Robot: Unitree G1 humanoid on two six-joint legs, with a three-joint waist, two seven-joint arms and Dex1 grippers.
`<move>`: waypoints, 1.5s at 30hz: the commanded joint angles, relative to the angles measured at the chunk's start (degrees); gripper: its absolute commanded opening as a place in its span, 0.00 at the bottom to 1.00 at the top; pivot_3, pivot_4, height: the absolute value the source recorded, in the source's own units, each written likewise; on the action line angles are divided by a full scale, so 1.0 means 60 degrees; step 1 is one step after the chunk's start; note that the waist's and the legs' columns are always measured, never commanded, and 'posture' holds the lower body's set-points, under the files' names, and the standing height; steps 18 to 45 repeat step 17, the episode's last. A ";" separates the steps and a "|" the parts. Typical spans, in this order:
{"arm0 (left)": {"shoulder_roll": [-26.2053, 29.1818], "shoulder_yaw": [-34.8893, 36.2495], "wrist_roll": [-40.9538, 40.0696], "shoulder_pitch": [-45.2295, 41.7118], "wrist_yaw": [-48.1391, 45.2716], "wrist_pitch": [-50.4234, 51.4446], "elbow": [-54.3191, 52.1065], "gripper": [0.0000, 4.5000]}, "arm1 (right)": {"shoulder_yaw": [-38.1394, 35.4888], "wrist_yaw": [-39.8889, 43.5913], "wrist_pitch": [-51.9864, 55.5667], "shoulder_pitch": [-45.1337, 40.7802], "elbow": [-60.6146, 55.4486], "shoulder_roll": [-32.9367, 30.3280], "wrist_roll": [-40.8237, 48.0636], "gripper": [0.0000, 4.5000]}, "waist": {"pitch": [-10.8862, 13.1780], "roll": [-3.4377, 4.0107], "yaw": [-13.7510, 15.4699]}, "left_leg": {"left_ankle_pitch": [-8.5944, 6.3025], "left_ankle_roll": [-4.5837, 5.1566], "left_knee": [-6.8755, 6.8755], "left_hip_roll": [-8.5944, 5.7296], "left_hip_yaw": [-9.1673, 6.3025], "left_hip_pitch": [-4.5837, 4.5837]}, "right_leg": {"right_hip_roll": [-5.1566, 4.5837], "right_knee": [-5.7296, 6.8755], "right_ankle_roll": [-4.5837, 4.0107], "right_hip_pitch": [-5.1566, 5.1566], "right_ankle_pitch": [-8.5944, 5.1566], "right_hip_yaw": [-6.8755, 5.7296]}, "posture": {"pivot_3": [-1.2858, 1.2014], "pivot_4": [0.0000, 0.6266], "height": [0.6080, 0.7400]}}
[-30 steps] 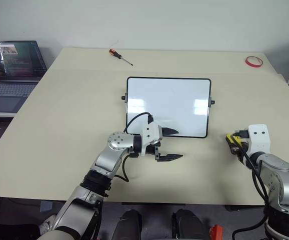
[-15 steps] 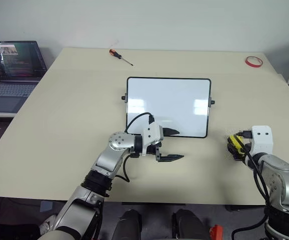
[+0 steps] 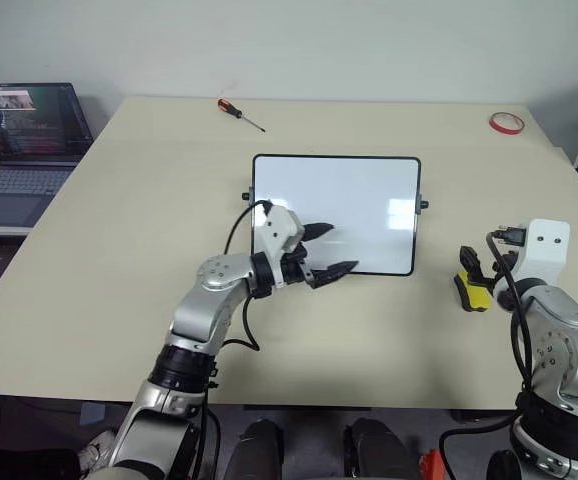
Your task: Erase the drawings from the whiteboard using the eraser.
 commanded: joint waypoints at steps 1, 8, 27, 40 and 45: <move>-0.0386 0.0640 0.0352 0.0374 0.1798 0.0026 -0.1099 1.00 | -0.0024 -0.0051 -0.2194 0.0372 -0.0465 0.0325 0.0129 1.00 | 0.0000 0.0000 0.0010 | 0.0000 0.0000 0.0001 0.0000 -0.0001 0.0000 | -0.0001 0.0000 0.0000 0.0002 0.0000 -0.0002 | 0.52 0.24 1.00; -0.0554 0.0731 0.1518 0.1672 0.3626 -0.0660 -0.1860 1.00 | 0.1037 -0.0142 -0.4097 0.1282 -0.0559 0.0733 -0.0002 1.00 | -0.0002 0.0002 0.0013 | 0.0001 -0.0003 0.0002 0.0001 0.0006 0.0006 | -0.0001 0.0007 0.0000 0.0003 0.0001 0.0004 | 0.52 0.24 1.00; -0.1109 0.0293 0.1825 0.1760 0.4144 -0.0923 -0.1641 1.00 | 0.2023 -0.0542 -0.4732 0.1042 0.0079 0.1095 0.0003 1.00 | -0.0003 0.0002 0.0035 | 0.0011 -0.0017 0.0003 -0.0004 0.0009 0.0048 | 0.0001 0.0048 -0.0001 0.0027 0.0000 0.0009 | 0.52 0.24 1.00; -0.1109 0.0293 0.1825 0.1760 0.4144 -0.0923 -0.1641 1.00 | 0.2023 -0.0542 -0.4732 0.1042 0.0079 0.1095 0.0003 1.00 | -0.0003 0.0002 0.0035 | 0.0011 -0.0017 0.0003 -0.0004 0.0009 0.0048 | 0.0001 0.0048 -0.0001 0.0027 0.0000 0.0009 | 0.52 0.24 1.00; -0.1109 0.0293 0.1825 0.1760 0.4144 -0.0923 -0.1641 1.00 | 0.2023 -0.0542 -0.4732 0.1042 0.0079 0.1095 0.0003 1.00 | -0.0003 0.0002 0.0035 | 0.0011 -0.0017 0.0003 -0.0004 0.0009 0.0048 | 0.0001 0.0048 -0.0001 0.0027 0.0000 0.0009 | 0.52 0.24 1.00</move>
